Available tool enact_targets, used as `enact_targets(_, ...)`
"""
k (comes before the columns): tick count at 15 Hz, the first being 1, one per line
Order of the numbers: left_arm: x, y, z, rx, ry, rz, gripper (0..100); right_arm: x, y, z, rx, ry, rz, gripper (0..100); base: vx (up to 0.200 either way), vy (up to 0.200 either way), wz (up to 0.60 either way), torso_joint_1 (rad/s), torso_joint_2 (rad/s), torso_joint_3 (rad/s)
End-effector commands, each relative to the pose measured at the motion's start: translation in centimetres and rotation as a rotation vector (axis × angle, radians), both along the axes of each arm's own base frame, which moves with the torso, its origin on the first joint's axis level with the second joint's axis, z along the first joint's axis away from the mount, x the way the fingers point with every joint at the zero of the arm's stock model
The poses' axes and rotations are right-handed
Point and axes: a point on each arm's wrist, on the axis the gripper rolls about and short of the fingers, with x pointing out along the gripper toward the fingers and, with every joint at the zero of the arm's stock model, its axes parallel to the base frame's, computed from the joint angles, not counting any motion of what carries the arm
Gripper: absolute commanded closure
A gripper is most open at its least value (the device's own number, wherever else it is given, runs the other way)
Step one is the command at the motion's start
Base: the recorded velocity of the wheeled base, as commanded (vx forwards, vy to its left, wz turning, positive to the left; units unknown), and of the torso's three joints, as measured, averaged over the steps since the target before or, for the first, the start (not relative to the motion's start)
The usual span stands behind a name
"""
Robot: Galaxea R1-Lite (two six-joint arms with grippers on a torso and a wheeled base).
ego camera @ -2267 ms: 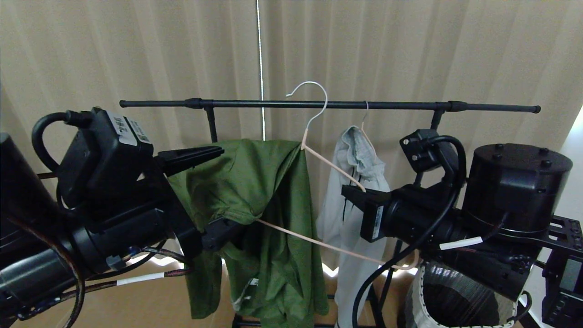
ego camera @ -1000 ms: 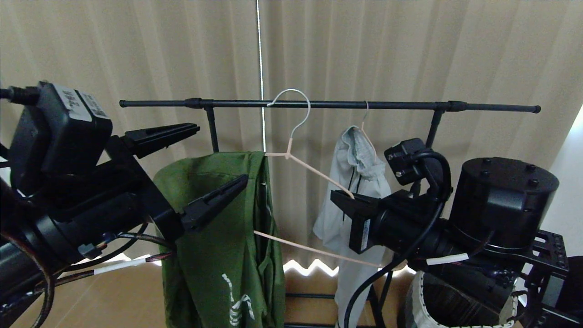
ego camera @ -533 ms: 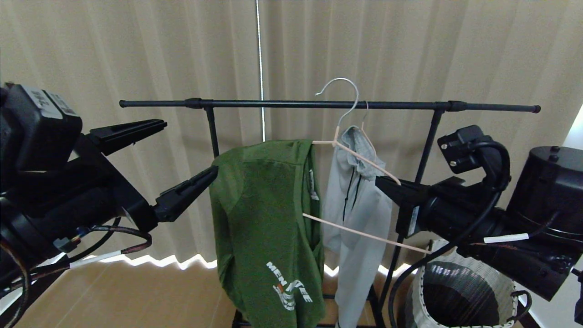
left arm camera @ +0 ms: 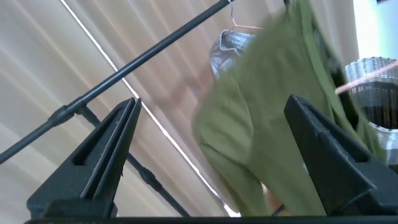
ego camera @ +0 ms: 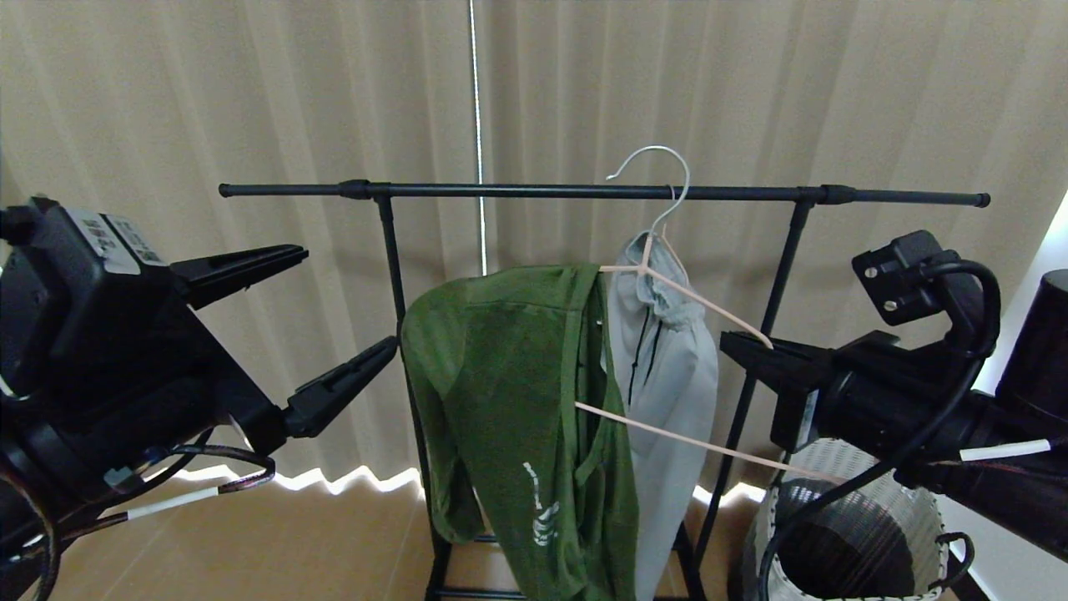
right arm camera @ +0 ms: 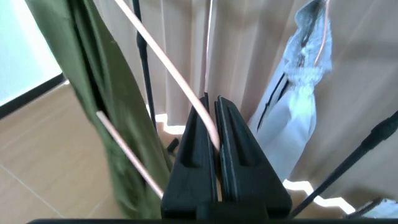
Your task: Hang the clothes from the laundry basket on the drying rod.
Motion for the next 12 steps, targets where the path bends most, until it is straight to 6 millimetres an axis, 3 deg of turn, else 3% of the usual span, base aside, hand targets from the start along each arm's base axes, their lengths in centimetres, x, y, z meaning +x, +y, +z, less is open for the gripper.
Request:
enact_targets(1,-0.1,0.0,0.0,0.000,-0.002,-0.004,0,-0.3,-0.2,-0.1,-0.001,0.001,0.001,100,0.000,0.000,0.00,0.000,0.00,0.000)
enact_targets(5,-0.3,-0.7,0.4,-0.005,-0.012,-0.096,0,-0.2,-0.1,-0.4,-0.007,0.008,0.005,100,0.000,0.000,0.00,0.000,0.00,0.000)
enact_targets(7,0.6,-1.9,0.8,0.021,-0.028,-0.144,0,-0.2,0.0,-0.4,0.003,0.012,0.063,100,0.000,0.000,0.00,0.000,0.00,0.000)
enact_targets(12,2.9,-4.5,-1.6,0.237,-0.022,-0.189,0,0.0,0.7,-1.0,-0.009,0.033,0.085,100,0.000,0.000,0.00,0.000,0.00,0.000)
